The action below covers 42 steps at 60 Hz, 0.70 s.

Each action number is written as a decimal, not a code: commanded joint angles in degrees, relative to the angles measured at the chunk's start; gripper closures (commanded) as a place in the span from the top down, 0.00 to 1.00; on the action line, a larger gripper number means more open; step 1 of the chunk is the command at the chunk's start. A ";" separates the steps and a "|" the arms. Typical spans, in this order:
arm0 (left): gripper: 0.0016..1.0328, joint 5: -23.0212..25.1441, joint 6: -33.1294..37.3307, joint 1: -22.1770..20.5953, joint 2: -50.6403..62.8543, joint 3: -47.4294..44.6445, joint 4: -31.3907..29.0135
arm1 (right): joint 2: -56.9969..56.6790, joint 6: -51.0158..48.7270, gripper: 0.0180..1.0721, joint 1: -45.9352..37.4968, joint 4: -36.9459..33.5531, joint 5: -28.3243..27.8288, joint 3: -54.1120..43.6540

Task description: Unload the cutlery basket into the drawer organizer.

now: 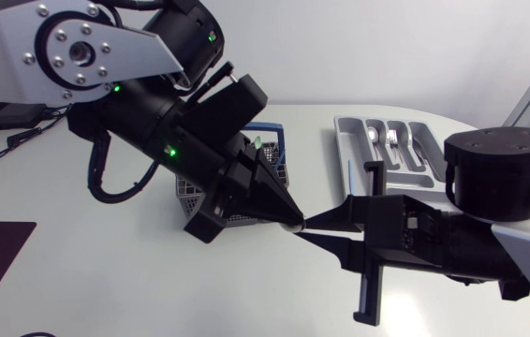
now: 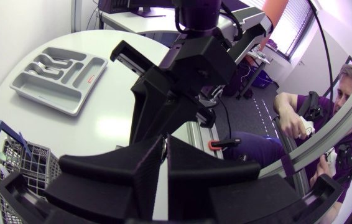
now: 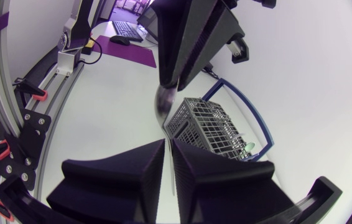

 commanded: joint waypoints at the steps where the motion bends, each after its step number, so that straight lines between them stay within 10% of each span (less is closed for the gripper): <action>1: 0.18 0.94 1.45 -0.02 1.17 1.48 -0.54 | 0.70 -0.91 0.06 0.67 0.54 0.25 -0.40; 11: 0.21 1.03 1.27 1.39 1.43 2.27 -0.37 | 0.35 -0.82 0.06 0.58 -0.61 0.25 -0.40; 24: 0.79 3.49 -2.86 5.96 0.46 4.20 3.15 | -2.11 -1.61 0.06 -1.62 -2.80 0.16 -1.28; 42: 0.84 -5.73 -19.03 10.09 0.02 -2.48 25.47 | -4.05 -10.14 0.06 -18.58 -4.21 -5.64 -5.58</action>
